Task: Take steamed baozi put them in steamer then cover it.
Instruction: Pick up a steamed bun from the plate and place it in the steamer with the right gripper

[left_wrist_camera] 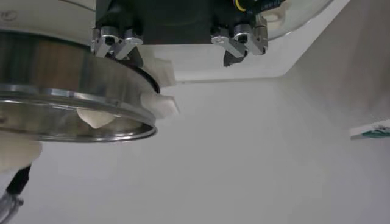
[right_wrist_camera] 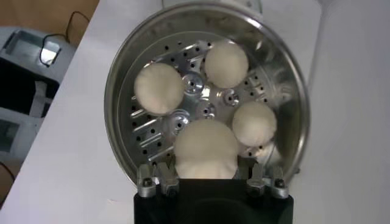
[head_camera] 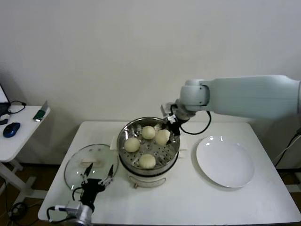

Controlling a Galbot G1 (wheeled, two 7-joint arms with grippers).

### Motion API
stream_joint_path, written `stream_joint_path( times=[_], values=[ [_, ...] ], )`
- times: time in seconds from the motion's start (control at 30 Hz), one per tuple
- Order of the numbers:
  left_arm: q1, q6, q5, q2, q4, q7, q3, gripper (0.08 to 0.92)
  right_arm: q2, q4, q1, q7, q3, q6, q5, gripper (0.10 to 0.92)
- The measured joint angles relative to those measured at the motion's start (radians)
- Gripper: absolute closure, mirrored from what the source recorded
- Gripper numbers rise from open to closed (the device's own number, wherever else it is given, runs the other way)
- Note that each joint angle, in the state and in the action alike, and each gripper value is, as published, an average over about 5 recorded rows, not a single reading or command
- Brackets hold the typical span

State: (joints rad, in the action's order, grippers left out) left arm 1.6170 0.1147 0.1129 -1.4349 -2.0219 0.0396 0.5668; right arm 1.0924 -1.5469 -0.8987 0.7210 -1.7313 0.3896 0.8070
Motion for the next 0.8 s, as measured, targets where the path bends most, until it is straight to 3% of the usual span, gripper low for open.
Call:
stream_joint_path(
  times=[0.57, 0.8],
  values=[
    [-0.004, -0.003, 0.005, 0.0, 0.001, 0.0, 0.002, 0.177, 0.053, 0.054, 0.119, -0.066, -0.005, 0.029, -0.107, 0.342],
    [-0.006, -0.003, 0.007, 0.0, 0.002, 0.0, 0.003, 0.177, 0.065, 0.075, 0.129, -0.067, 0.005, 0.016, -0.119, 0.224]
  ],
)
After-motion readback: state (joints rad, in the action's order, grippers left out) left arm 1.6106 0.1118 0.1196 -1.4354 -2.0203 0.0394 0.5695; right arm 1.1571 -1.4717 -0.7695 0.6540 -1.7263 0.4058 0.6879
